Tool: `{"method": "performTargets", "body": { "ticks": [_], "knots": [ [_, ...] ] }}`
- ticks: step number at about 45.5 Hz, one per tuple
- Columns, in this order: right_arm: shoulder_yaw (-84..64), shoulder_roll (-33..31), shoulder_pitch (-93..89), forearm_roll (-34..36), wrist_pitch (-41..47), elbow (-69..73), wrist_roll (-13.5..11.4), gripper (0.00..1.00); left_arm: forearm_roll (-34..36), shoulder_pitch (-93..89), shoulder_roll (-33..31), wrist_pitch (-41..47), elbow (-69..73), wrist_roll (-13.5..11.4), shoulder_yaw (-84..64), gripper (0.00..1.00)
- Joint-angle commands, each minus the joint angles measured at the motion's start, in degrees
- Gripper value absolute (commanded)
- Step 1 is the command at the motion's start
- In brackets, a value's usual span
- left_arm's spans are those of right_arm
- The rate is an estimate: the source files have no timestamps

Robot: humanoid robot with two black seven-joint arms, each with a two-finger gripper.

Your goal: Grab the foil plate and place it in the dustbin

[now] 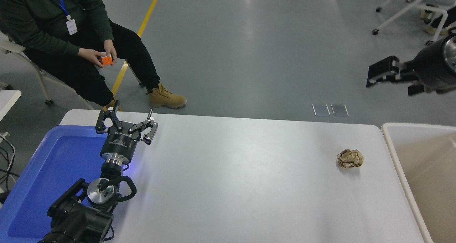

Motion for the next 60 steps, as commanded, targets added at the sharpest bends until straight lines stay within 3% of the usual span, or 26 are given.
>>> {"method": "performTargets", "body": {
  "ticks": [1,24,60],
  "knots": [
    [1.8,9.1,0.6,3.8,2.0,2.9,0.0,1.00,0.0,0.0,0.0,0.0,0.0,0.0,0.0,0.99],
    [-0.3,14.7,2.9,17.7,10.0,3.5,0.0,1.00,0.0,0.0,0.0,0.0,0.0,0.0,0.0,0.99],
    [-5.0,15.3,10.6,23.1,11.0,10.6,0.0,1.00,0.0,0.0,0.0,0.0,0.0,0.0,0.0,0.99]
  ]
}}
